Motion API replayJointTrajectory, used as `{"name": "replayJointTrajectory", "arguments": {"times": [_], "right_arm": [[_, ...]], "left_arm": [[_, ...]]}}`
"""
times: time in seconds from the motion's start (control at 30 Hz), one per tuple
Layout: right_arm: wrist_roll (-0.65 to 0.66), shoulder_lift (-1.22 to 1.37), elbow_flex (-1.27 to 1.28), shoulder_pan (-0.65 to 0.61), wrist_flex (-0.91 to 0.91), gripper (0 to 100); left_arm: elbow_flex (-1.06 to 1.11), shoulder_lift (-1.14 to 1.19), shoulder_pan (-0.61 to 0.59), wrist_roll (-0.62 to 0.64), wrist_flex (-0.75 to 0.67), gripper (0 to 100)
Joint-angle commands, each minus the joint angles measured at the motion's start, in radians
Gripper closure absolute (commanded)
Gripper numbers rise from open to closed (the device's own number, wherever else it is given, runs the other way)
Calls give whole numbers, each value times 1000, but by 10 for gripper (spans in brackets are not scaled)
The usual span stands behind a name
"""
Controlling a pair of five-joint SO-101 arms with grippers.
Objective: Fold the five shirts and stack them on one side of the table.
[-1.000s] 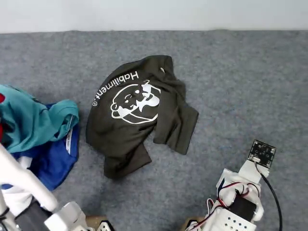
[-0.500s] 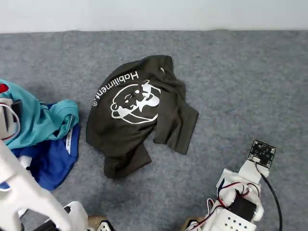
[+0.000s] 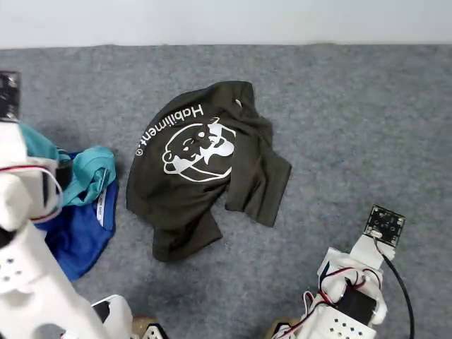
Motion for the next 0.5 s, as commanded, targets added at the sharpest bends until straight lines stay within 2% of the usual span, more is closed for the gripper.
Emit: {"name": "replayJointTrajectory", "arguments": {"times": [0.0, 0.23, 0.47], "right_arm": [[9, -2, 15, 12, 2, 989], [9, -2, 15, 12, 2, 989], [9, -2, 15, 12, 2, 989]], "left_arm": [[65, -103, 57, 8, 18, 721], [217, -247, 141, 29, 18, 721], [297, -262, 272, 94, 18, 721]]}}
